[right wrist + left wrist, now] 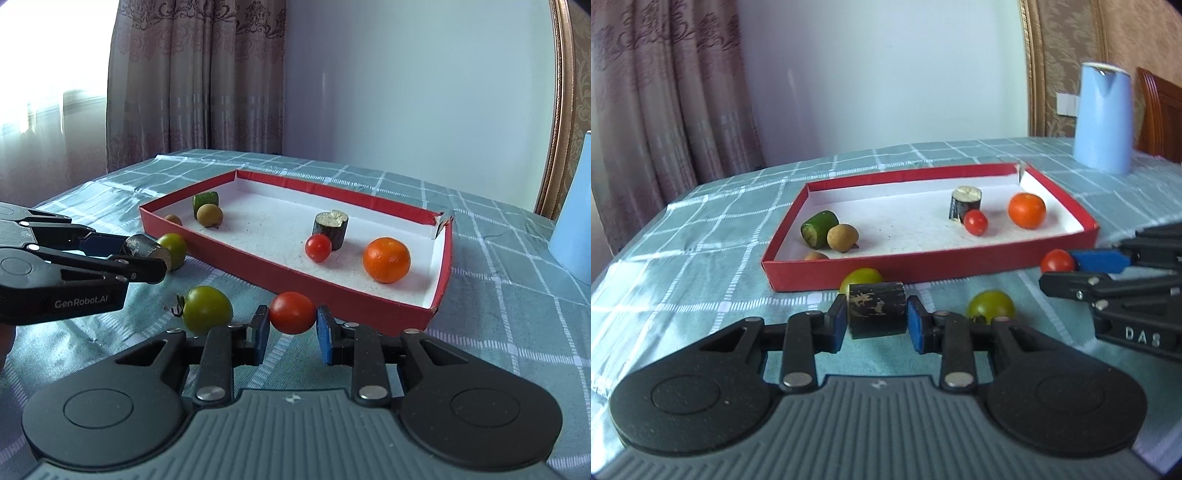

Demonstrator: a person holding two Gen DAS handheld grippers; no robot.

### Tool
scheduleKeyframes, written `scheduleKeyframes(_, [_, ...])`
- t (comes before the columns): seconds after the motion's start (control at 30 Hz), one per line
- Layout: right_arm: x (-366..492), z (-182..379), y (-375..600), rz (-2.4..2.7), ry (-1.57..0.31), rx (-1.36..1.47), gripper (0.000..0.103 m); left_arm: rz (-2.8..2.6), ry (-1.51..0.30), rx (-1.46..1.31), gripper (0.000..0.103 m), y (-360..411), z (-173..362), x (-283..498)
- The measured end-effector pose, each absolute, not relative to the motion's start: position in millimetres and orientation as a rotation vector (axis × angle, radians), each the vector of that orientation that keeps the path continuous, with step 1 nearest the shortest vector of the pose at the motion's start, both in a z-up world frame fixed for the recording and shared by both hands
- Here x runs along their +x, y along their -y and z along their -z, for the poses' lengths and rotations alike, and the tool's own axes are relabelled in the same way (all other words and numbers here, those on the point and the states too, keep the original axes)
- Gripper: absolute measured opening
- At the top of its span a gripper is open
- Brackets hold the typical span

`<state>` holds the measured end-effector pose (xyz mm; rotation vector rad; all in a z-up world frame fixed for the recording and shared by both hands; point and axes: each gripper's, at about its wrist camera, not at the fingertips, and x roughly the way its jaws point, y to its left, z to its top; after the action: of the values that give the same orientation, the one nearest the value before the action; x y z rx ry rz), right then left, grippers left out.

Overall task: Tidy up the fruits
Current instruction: 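Carry the tomato and dark slice into the tray with both tools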

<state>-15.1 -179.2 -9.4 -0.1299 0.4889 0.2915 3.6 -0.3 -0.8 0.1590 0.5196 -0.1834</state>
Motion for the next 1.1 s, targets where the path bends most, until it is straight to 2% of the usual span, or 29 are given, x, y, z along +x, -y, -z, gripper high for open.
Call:
scheduleKeyframes(0.53, [-18.0, -6.1, 192.6, -0.248, -0.413, -0.063, 0.027, 0.160, -0.481, 0.129, 0.030, 16.3, -19.5, 24.3])
scheduleKeyframes(1.1, [0.2, -10.9, 198.9, -0.222, -0.438, -0.037, 0.026, 0.137, -0.488, 0.135, 0.031, 37.4, -22.3, 62.5])
